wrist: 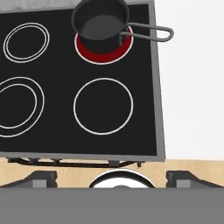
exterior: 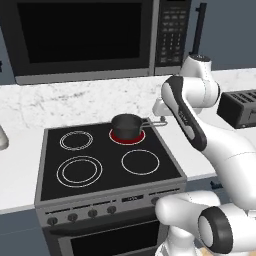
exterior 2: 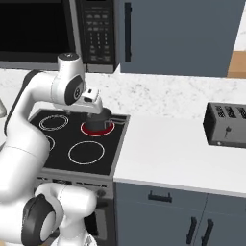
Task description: Turn off the rear right burner of the stove.
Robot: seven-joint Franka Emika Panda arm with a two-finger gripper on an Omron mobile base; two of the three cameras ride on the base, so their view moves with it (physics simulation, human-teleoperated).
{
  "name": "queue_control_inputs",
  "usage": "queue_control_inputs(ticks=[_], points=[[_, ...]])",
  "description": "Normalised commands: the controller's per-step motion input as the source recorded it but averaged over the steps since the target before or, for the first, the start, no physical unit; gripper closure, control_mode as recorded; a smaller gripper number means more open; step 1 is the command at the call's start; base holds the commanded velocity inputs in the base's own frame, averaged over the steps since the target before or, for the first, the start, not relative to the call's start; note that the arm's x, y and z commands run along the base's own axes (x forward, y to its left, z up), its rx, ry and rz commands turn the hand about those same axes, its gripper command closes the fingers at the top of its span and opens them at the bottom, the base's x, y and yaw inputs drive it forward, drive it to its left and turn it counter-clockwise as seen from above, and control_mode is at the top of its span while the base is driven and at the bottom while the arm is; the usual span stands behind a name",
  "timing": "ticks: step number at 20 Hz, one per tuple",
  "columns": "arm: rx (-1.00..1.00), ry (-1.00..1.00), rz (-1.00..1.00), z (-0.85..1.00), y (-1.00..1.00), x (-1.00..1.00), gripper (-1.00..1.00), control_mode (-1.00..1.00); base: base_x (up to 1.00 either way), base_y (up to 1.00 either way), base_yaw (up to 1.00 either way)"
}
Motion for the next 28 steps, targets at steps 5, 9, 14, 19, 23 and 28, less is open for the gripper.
queue_control_inputs(ticks=[5, 9, 14, 19, 23, 28], points=[[0.0, 0.0, 0.0, 0.0, 0.0, 0.0, -1.0, 1.0, 0.36, -0.33, -0.01], [0.0, 0.0, 0.0, 0.0, 0.0, 0.0, -1.0, 1.0, 0.34, -0.31, 0.0], [0.0, 0.0, 0.0, 0.0, 0.0, 0.0, -1.0, 1.0, 0.18, -0.14, 0.01], [0.0, 0.0, 0.0, 0.0, 0.0, 0.0, -1.0, 1.0, 0.07, -0.01, 0.0], [0.0, 0.0, 0.0, 0.0, 0.0, 0.0, -1.0, 1.0, 0.03, -0.01, 0.01], [0.0, 0.0, 0.0, 0.0, 0.0, 0.0, -1.0, 1.0, 0.0, -0.02, 0.08]])
